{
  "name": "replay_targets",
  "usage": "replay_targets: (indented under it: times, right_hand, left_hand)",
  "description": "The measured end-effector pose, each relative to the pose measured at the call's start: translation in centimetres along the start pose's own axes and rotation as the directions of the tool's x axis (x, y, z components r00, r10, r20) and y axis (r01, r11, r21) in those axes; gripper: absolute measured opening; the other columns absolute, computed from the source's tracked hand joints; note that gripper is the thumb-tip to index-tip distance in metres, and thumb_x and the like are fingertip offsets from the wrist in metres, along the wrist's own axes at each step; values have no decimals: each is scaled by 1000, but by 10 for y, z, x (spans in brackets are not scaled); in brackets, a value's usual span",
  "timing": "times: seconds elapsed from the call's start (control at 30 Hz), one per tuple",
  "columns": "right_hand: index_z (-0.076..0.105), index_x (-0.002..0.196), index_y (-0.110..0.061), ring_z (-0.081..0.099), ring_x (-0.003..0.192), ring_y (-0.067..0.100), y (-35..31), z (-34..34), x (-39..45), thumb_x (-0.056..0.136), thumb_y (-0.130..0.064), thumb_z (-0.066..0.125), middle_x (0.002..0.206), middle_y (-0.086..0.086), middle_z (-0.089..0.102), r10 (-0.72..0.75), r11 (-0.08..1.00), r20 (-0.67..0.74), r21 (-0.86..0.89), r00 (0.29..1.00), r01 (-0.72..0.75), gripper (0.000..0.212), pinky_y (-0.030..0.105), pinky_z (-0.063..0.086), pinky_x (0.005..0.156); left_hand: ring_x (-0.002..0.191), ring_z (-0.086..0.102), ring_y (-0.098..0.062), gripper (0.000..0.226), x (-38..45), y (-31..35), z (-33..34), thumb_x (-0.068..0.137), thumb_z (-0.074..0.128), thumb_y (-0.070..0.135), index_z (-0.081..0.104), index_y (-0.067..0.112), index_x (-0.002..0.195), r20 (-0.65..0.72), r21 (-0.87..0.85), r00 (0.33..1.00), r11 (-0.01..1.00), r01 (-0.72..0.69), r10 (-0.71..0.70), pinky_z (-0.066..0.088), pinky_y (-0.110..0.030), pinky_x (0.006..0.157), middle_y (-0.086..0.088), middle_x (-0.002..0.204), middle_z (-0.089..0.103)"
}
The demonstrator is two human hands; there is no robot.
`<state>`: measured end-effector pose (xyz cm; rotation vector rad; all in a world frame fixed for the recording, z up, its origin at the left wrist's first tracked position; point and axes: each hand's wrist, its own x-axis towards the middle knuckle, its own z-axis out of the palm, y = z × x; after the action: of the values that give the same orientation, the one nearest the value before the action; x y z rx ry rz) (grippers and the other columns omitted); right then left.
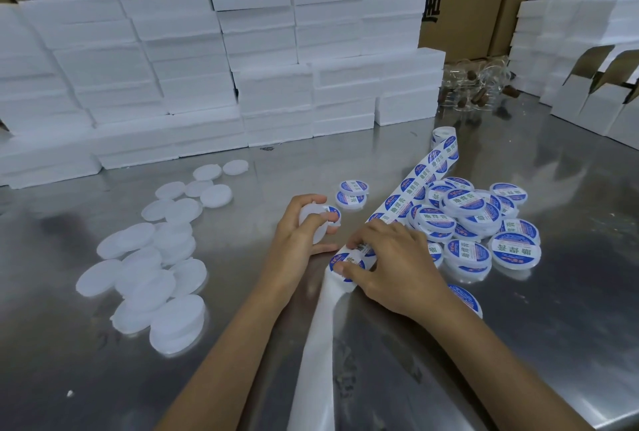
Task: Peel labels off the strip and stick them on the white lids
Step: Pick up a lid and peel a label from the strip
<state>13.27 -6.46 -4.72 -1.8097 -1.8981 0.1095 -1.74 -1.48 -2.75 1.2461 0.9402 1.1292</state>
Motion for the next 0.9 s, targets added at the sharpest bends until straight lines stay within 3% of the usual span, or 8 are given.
replay_targets:
  times: [0.37,0.5,0.6,0.8,0.9]
  right_hand:
    - [57,98,-32,46,105,13,1,1,6,87,-42,62,105,-16,53,28,1000,-1,2,1000,-28,16,30,21,88]
    - [53,86,-35,42,100,10,3,0,14,89,-38,62,98,-17,49,74,997,60,24,995,-75,10,35,24,92]
    - [54,78,-34,46,99,12,3,0,21,90,-31,62,92,-16,52,102,993,85,42,991,-106,15,34,24,89]
    - [49,79,-31,53,82,4,5,-4,15,94,-21,53,81,-14,58,72,988,-63,144,995,-62,19,32,25,88]
    - [46,80,-32,48,80,-9,2,-8,13,94,-17,53,78,-18,54,64,984,-172,173,983,-34,22,25,20,85]
  left_hand:
    - [106,67,-35,39,0,2,0,73,63,28,63,18,110,-13,-20,1000,999,24,-25,63,-42,78,-17,118,62]
    - [105,68,-34,21,1,1,-2,93,60,11,62,16,113,-28,-1,999,1000,21,-21,63,-41,77,-19,121,61]
    - [102,69,-32,22,1,0,-3,94,60,10,62,16,115,-33,14,999,1000,18,-18,63,-36,73,-17,121,61]
    - [94,73,-32,22,1,-1,-3,94,63,10,63,21,114,-21,-11,1000,1000,20,-20,62,-33,70,-16,107,69]
    - [86,75,-25,32,0,-3,-1,87,73,8,65,27,111,43,-3,998,999,42,-42,61,-30,67,-4,99,75]
